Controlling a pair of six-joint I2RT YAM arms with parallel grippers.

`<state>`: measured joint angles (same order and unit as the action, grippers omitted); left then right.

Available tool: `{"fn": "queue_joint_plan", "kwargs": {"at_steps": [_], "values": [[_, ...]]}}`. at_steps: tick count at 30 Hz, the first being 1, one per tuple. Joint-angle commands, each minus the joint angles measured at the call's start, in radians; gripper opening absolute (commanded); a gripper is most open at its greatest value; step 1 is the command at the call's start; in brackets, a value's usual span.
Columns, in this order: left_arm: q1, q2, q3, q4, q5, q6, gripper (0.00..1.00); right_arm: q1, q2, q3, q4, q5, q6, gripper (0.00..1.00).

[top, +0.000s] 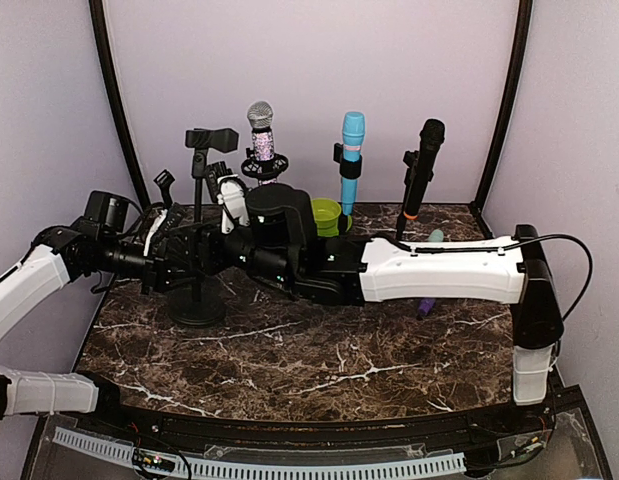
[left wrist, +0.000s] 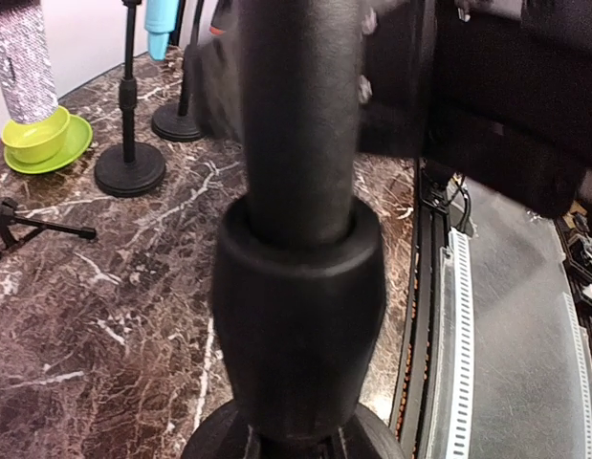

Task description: Remove the microphone from the stand

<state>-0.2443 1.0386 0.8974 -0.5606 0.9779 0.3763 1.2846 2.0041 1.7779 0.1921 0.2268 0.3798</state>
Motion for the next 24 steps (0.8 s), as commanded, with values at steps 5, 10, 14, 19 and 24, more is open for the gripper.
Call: {"fn": "queue_joint_plan", "kwargs": {"at_steps": [5,10,14,19,24], "values": [[0.004,-0.018,0.109,0.119,-0.084,-0.079,0.00,-0.010,-0.033,-0.021,-0.111,0.096,0.145,0.69],[0.005,-0.021,0.105,0.135,-0.097,-0.084,0.00,-0.010,0.012,0.074,-0.166,0.116,0.162,0.66],[0.004,-0.030,0.096,0.123,-0.114,-0.074,0.00,-0.011,0.041,0.120,-0.157,0.129,0.157,0.62],[0.004,-0.038,0.088,0.116,-0.120,-0.063,0.00,-0.011,0.093,0.205,-0.195,0.154,0.154,0.58],[0.004,-0.038,0.095,0.123,-0.112,-0.069,0.00,-0.010,0.154,0.301,-0.274,0.193,0.157,0.54]]}}
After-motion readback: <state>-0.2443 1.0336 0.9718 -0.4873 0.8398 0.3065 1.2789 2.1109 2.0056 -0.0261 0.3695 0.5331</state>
